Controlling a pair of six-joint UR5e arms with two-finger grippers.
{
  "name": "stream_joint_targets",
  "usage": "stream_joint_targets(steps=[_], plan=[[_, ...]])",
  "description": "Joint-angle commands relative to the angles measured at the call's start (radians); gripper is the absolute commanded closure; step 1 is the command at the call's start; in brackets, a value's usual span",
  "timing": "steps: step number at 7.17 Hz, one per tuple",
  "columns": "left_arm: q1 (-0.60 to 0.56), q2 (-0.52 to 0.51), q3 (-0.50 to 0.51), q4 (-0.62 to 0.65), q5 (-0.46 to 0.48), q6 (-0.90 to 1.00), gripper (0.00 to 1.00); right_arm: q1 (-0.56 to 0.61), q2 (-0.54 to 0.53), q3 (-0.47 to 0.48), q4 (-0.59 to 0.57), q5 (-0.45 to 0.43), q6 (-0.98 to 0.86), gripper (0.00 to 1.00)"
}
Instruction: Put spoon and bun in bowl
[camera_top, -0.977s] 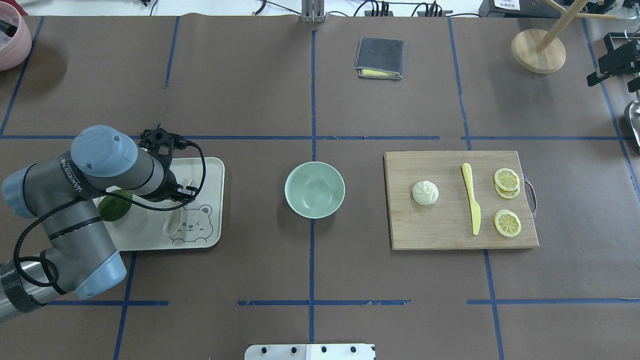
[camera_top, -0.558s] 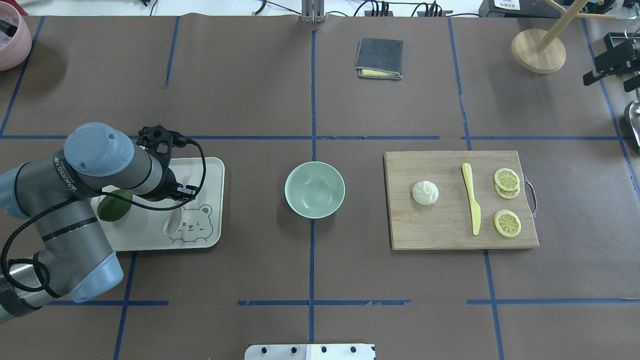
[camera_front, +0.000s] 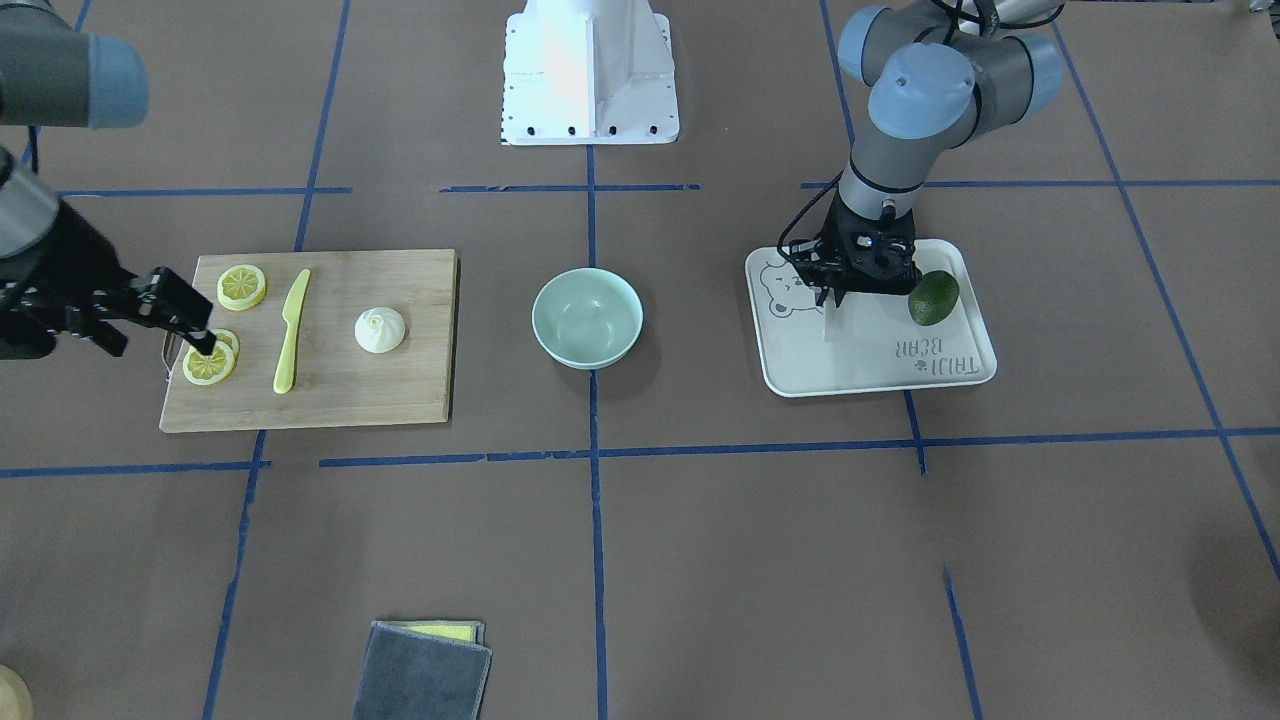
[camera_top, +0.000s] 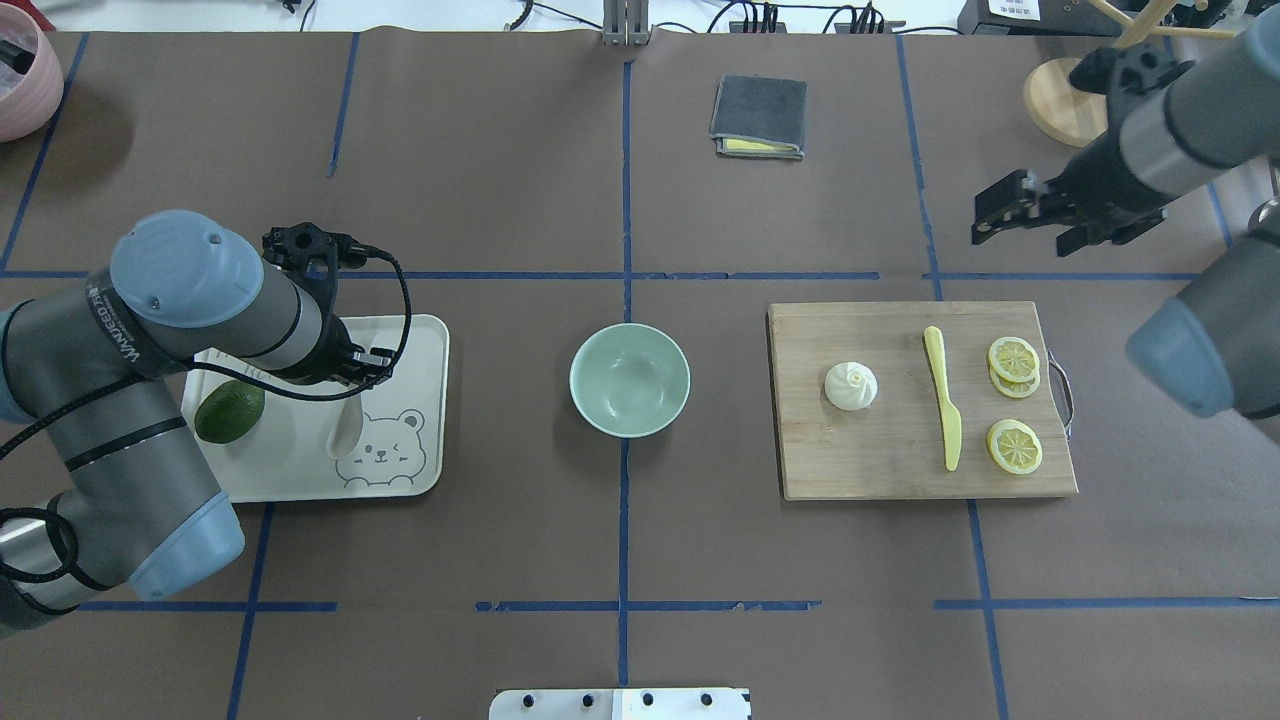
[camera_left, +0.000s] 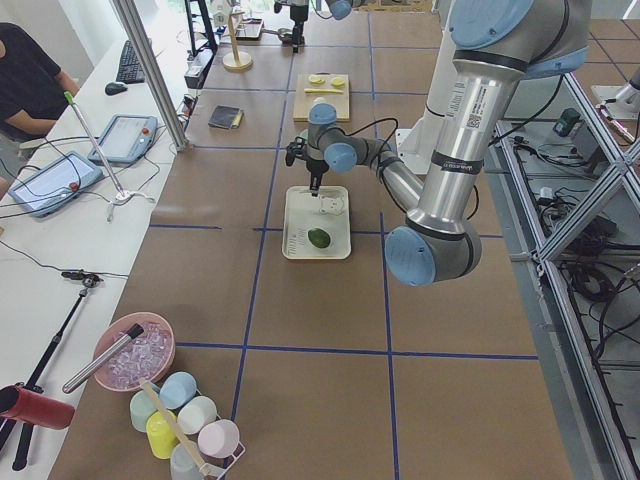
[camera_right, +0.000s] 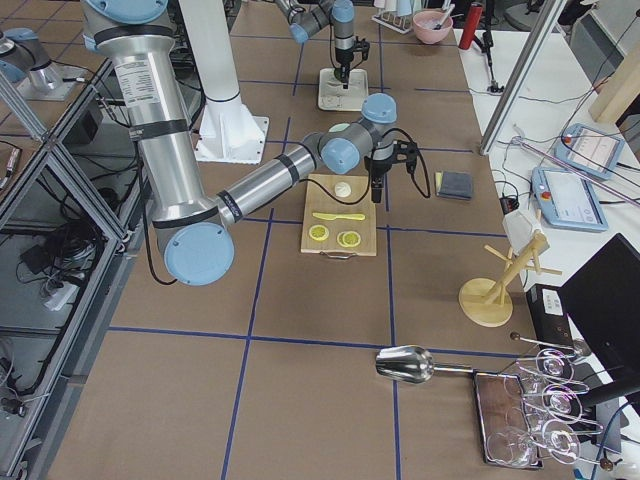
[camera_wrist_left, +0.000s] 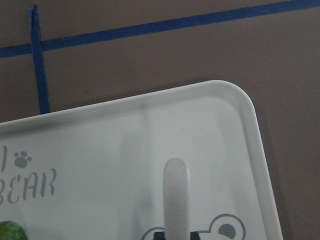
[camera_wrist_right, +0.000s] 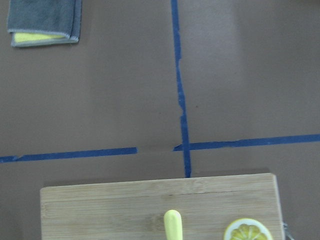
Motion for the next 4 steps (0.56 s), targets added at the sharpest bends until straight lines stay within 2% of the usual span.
stream_joint_targets(steps=[1,2,4], plan=[[-0.019,-0.104,0.009,-0.006,0.003,-0.184,1.00,-0.190,0.008,0.004,0.105,-0.140,0.185,0.00],[-0.016,-0.144,0.012,-0.008,0.003,-0.261,1.00,-0.238,-0.003,-0.003,0.107,-0.203,0.186,0.00],[-0.011,-0.212,0.015,-0.009,0.006,-0.355,1.00,-0.313,0.006,-0.037,0.107,-0.236,0.186,0.00]])
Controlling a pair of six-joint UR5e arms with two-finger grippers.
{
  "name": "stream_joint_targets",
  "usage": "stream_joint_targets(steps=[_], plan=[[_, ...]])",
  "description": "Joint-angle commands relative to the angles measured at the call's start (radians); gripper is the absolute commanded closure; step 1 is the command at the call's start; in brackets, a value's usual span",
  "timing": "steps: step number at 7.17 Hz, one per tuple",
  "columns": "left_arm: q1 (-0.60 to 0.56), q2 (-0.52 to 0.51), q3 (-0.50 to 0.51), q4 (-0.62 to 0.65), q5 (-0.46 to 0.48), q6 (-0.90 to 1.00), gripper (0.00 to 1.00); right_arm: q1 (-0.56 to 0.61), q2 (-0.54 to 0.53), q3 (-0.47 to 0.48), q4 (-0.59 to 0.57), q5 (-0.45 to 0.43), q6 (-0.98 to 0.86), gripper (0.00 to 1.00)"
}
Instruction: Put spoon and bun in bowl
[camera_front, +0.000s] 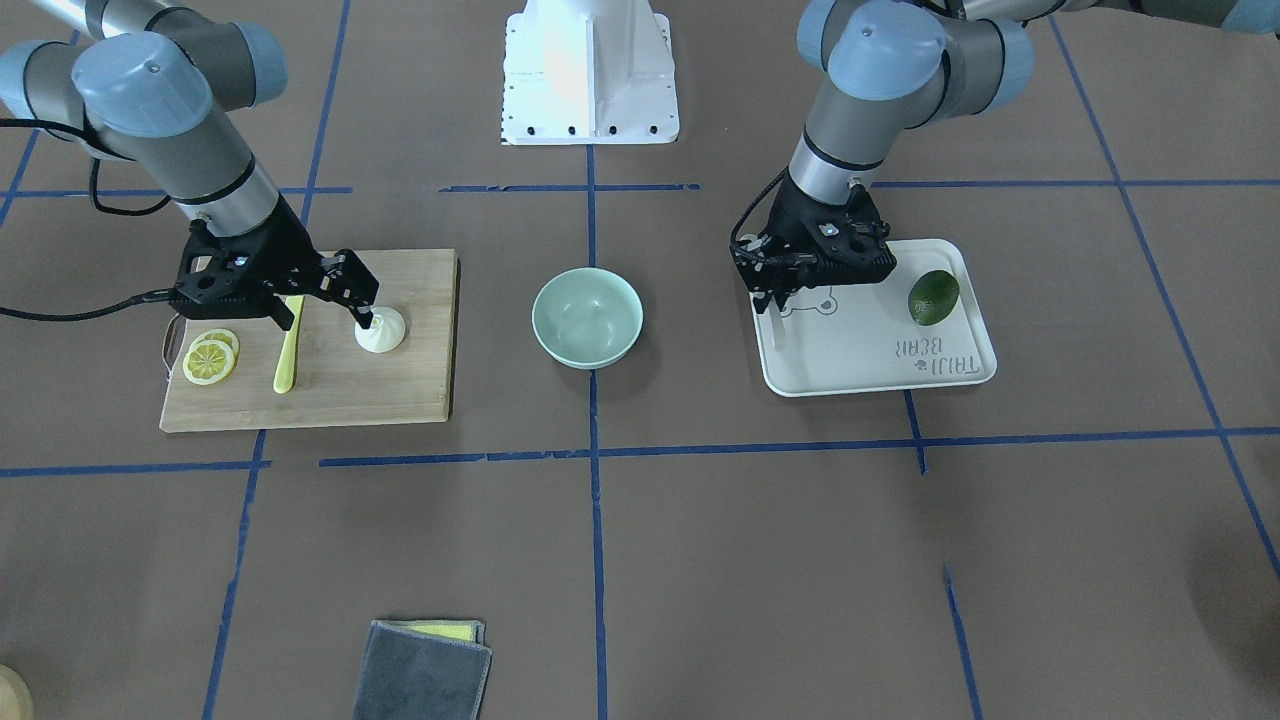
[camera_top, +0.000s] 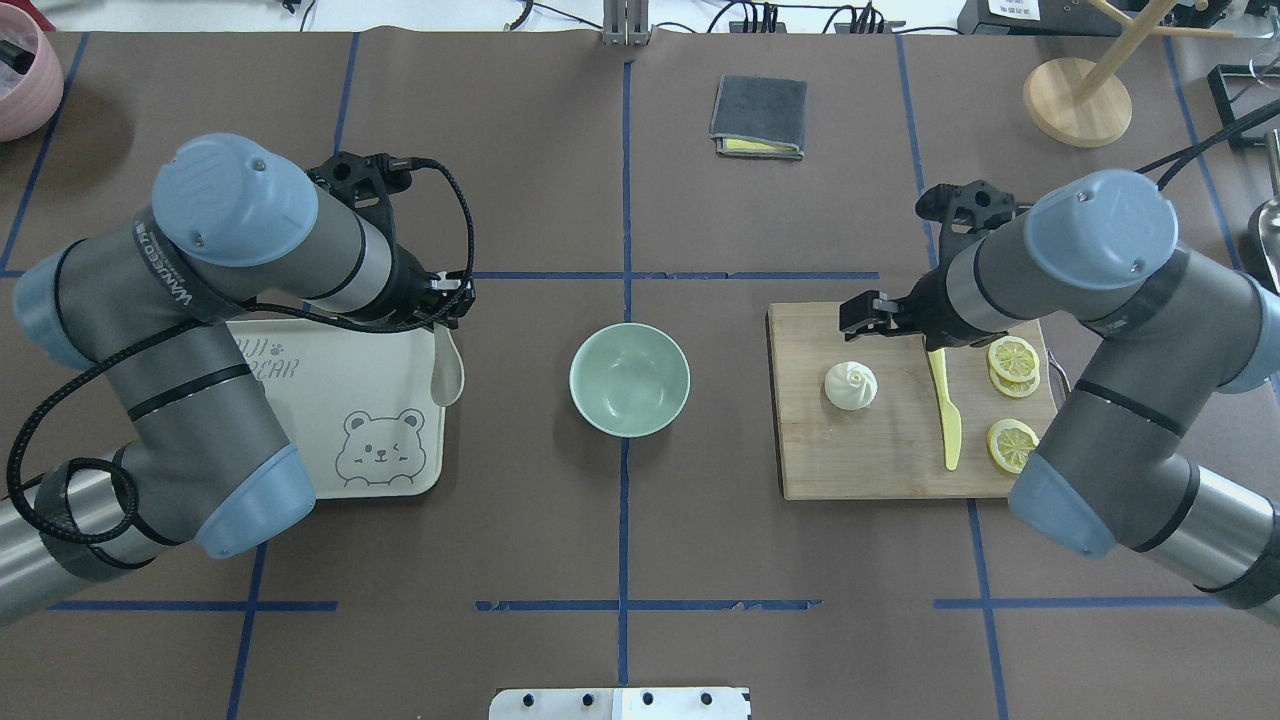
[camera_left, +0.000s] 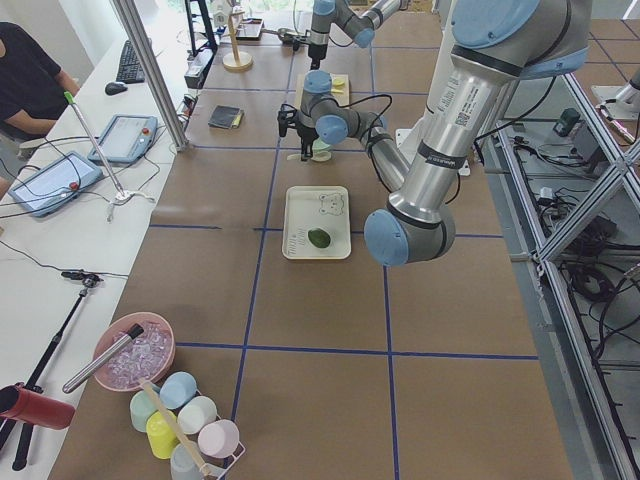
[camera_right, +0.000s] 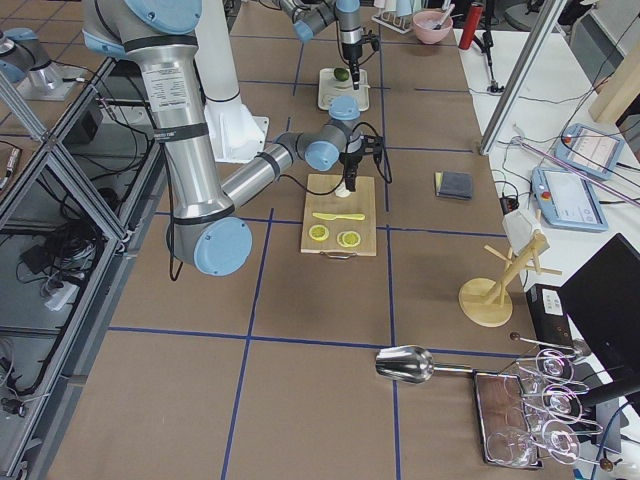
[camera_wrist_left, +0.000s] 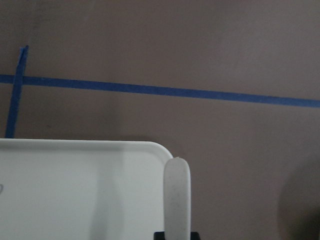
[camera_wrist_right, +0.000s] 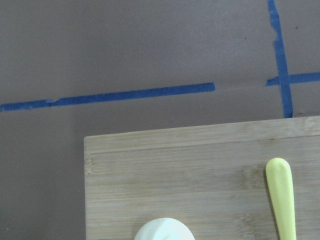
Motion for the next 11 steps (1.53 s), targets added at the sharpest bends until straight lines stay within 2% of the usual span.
stream_joint_targets(steps=[1,3,4,5,6,7,8,10,11], plan=[[0.003,-0.065,0.026,-0.036,0.003,-0.095,1.00,-0.064,-0.001,-0.031,0.001,-0.034,0.003,0.00],[0.004,-0.070,0.043,-0.092,0.022,-0.105,1.00,-0.091,0.006,-0.074,0.003,-0.037,0.002,0.01],[0.006,-0.076,0.054,-0.119,0.023,-0.106,1.00,-0.092,0.008,-0.085,0.003,-0.036,0.002,0.05],[0.009,-0.085,0.081,-0.164,0.023,-0.150,1.00,-0.095,0.008,-0.084,0.003,-0.034,0.003,0.17],[0.018,-0.100,0.122,-0.213,0.023,-0.176,1.00,-0.095,0.009,-0.082,0.003,-0.028,0.002,0.45],[0.024,-0.106,0.137,-0.221,0.023,-0.183,1.00,-0.094,0.010,-0.079,0.001,-0.024,0.000,0.87],[0.026,-0.111,0.147,-0.221,0.025,-0.184,1.00,-0.094,0.011,-0.071,0.001,-0.022,0.000,1.00],[0.055,-0.117,0.161,-0.229,0.064,-0.201,1.00,-0.080,0.037,-0.065,-0.008,-0.020,-0.001,1.00],[0.066,-0.142,0.199,-0.268,0.075,-0.235,1.00,-0.068,0.045,-0.059,-0.011,-0.014,-0.001,1.00]])
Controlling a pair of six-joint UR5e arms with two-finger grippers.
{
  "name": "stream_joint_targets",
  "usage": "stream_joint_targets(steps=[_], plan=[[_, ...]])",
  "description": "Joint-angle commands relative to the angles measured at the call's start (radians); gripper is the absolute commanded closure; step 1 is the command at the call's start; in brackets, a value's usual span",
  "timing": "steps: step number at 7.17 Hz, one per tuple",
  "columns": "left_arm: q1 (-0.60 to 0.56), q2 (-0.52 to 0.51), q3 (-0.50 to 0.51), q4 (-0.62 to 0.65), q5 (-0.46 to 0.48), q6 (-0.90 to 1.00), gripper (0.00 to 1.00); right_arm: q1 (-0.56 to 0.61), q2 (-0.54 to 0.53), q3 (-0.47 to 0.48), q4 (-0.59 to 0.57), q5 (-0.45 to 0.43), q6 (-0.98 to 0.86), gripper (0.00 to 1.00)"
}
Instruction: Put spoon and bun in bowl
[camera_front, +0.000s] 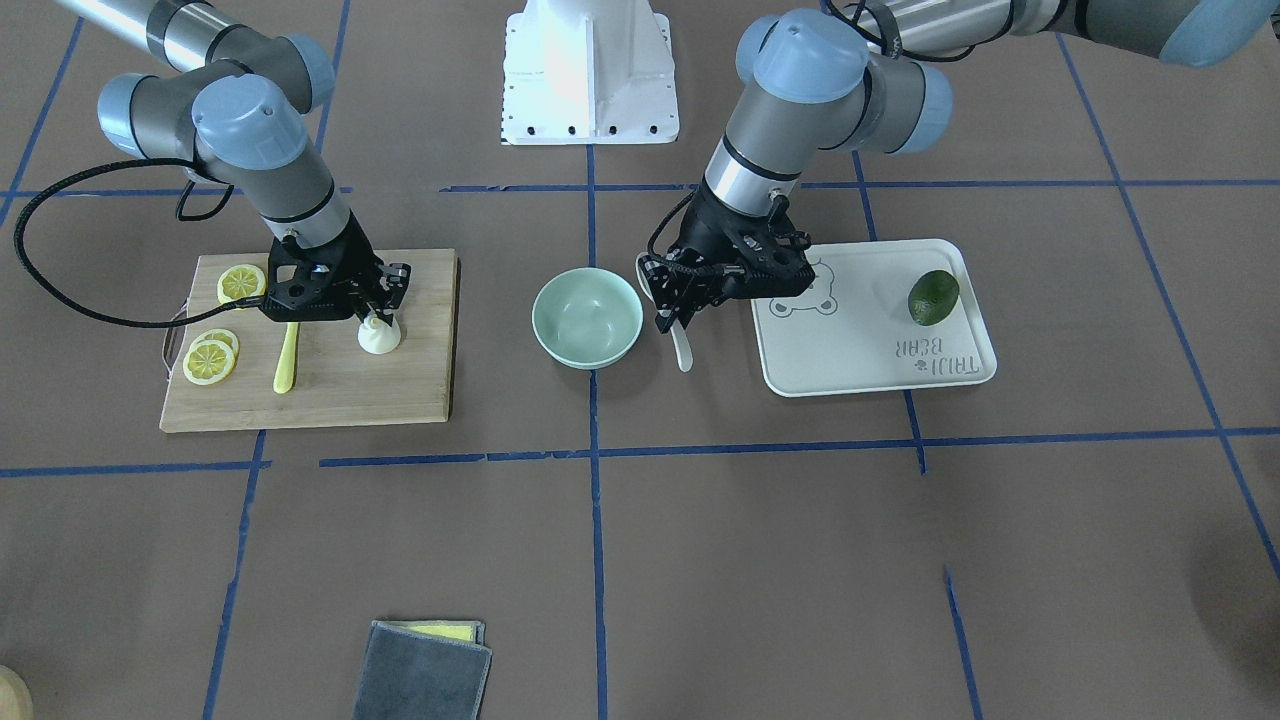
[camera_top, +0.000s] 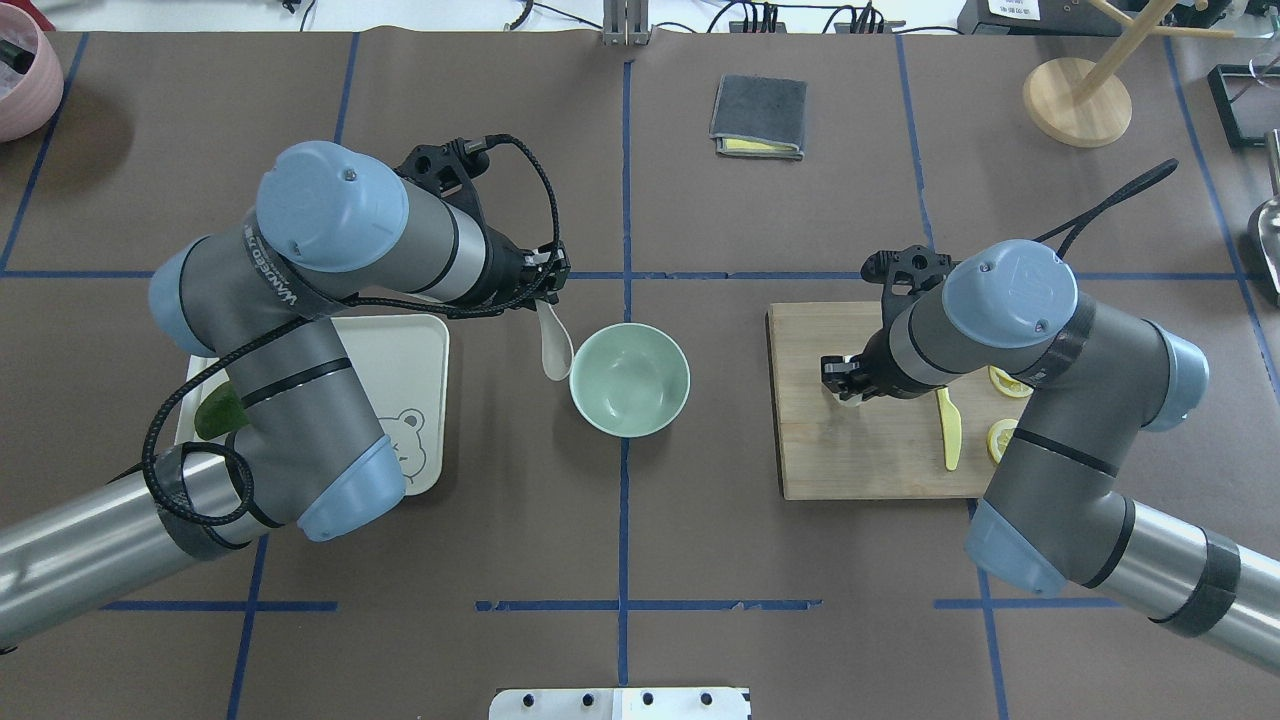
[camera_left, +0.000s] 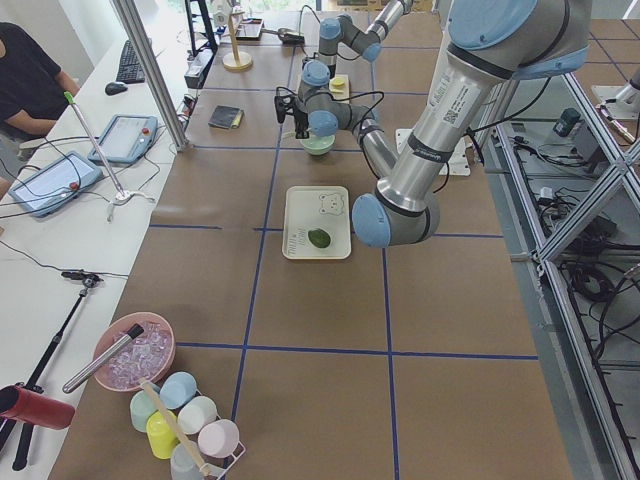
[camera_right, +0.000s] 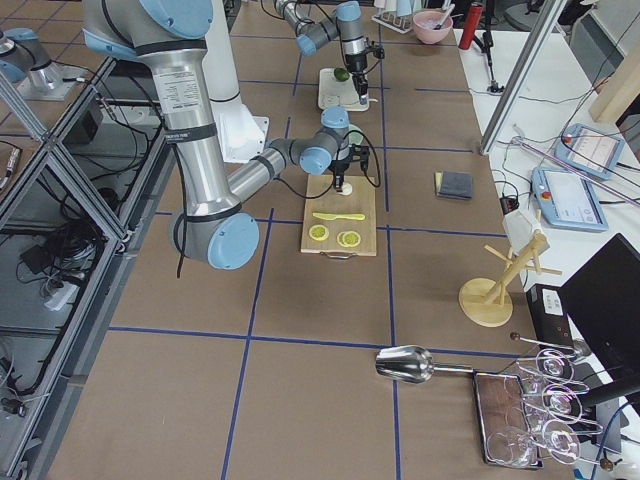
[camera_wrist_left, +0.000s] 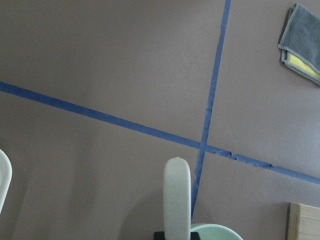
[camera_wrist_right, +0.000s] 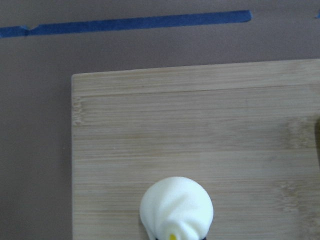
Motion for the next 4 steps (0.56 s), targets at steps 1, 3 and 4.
stream_joint_targets(steps=[1,3,4], plan=[[0.021,-0.083,0.098,-0.048,0.020,-0.069,1.00,0.040,0.012,0.026,-0.005,0.033,-0.001,1.00],[0.056,-0.137,0.190,-0.106,0.084,-0.083,1.00,0.094,0.010,0.067,-0.048,0.095,-0.001,1.00],[0.063,-0.137,0.209,-0.137,0.094,-0.082,1.00,0.097,0.012,0.072,-0.051,0.095,-0.001,1.00]])
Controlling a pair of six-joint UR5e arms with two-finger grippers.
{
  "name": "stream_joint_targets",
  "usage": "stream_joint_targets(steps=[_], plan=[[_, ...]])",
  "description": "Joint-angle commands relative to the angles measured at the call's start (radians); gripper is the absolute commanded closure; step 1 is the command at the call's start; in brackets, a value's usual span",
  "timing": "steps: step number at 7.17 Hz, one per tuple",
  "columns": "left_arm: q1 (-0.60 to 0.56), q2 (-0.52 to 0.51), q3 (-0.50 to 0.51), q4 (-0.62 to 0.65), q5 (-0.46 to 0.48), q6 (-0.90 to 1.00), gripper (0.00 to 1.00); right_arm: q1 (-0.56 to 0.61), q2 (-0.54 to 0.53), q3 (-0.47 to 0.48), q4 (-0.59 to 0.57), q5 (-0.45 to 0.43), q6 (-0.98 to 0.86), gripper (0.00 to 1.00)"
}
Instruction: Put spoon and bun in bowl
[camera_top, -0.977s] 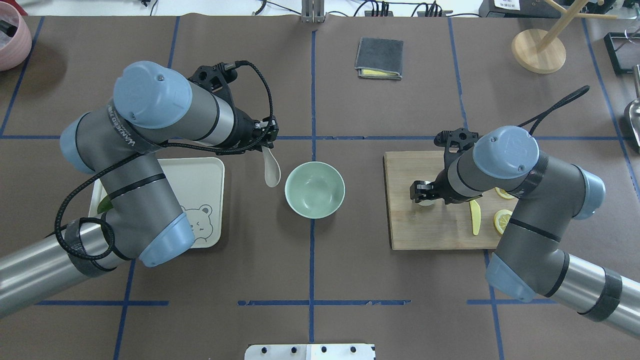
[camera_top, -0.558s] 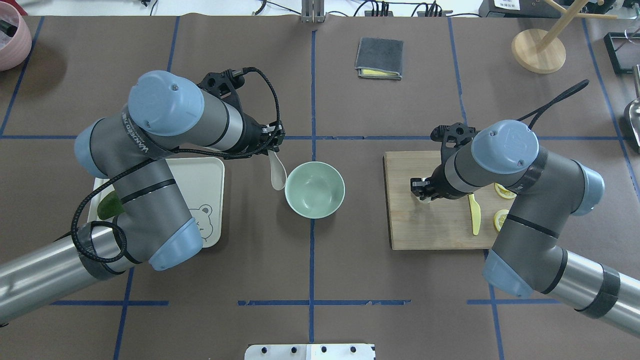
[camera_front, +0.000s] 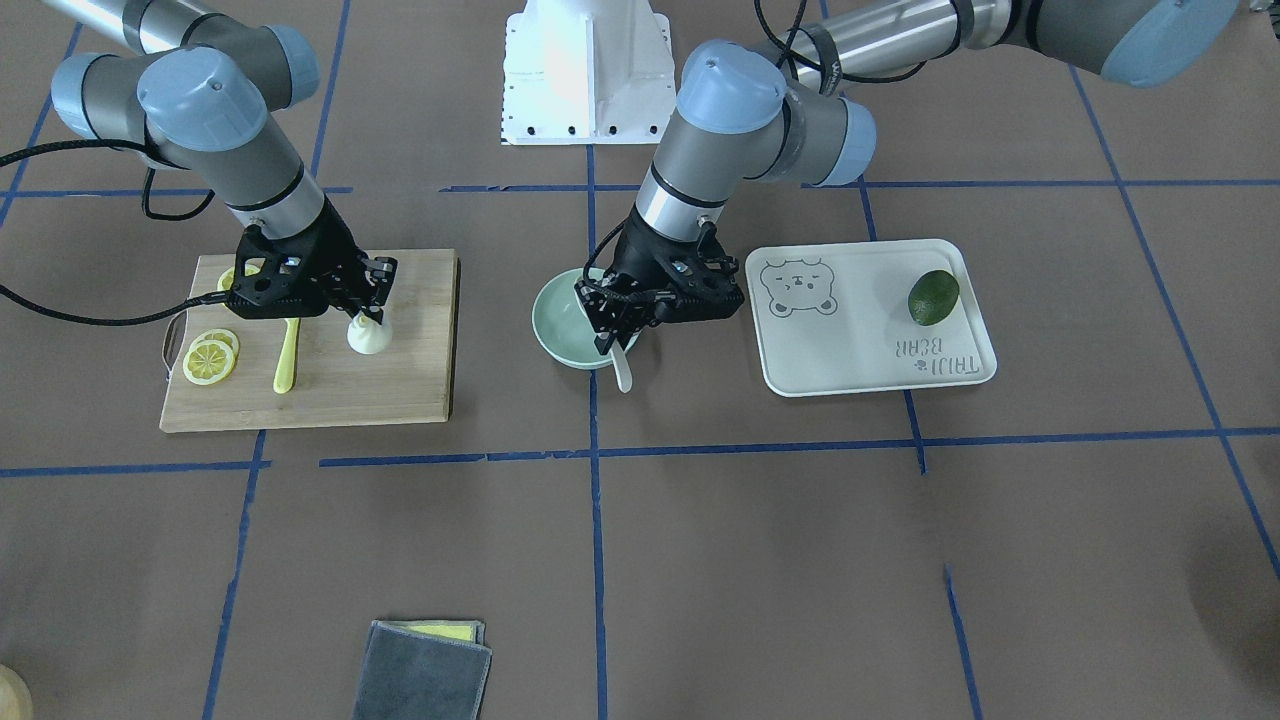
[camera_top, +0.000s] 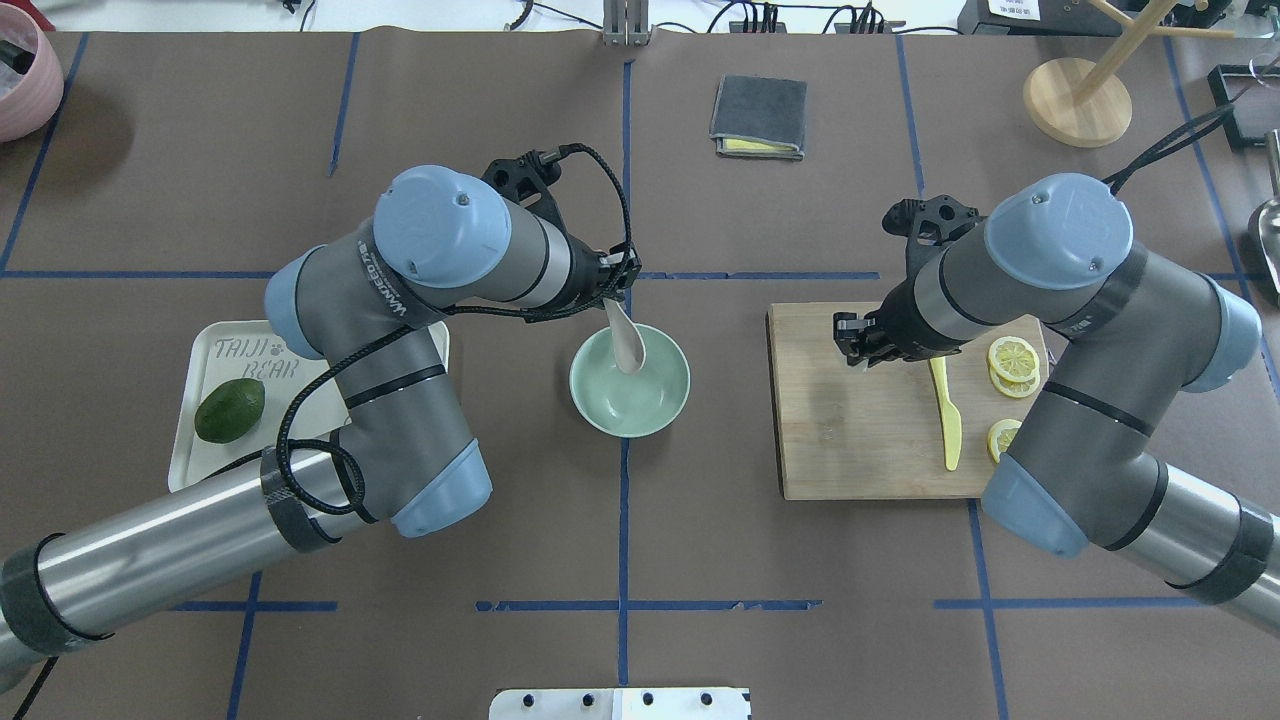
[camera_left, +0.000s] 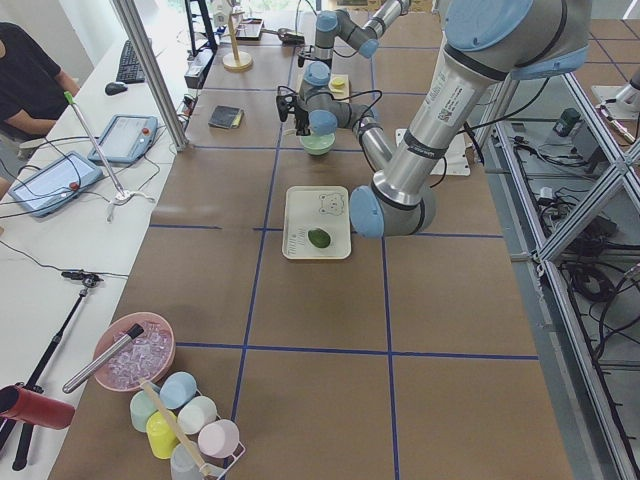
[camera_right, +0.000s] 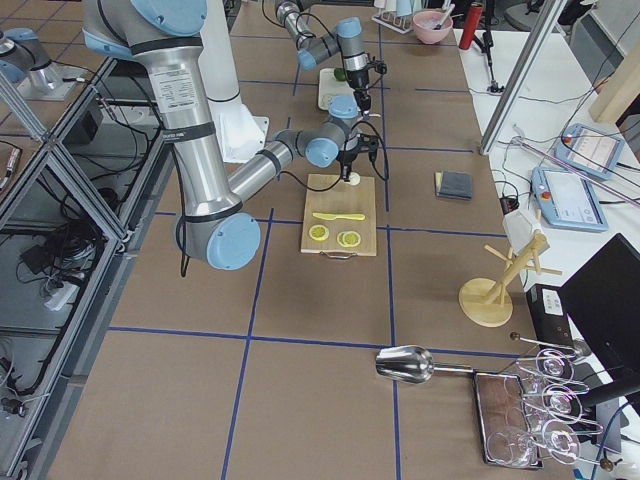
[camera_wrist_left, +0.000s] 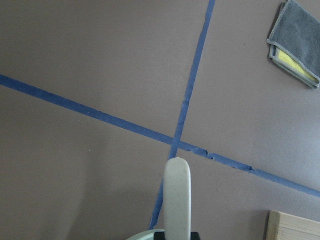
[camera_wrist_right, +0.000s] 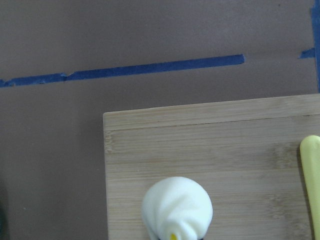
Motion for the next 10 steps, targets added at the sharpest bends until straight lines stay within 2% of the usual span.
stream_joint_targets(steps=[1,5,6,7,9,10], plan=[[0.016,-0.004,0.032,-0.044,0.025,0.005,1.00,0.016,0.003,0.014,-0.013,0.011,0.000,1.00],[0.059,0.039,0.018,-0.041,0.025,0.008,1.00,0.026,0.015,0.025,-0.021,0.011,0.001,1.00],[0.059,0.039,0.001,-0.041,0.020,0.008,0.66,0.027,0.015,0.030,-0.026,0.011,0.001,1.00],[0.059,0.043,-0.025,-0.041,0.016,0.010,0.01,0.026,0.015,0.030,-0.026,0.011,0.001,1.00],[0.057,0.065,-0.057,-0.035,0.016,0.011,0.00,0.024,0.019,0.028,-0.026,0.009,0.001,1.00],[0.053,0.086,-0.080,-0.027,0.016,0.052,0.00,0.015,0.054,0.019,-0.030,0.006,0.003,1.00]])
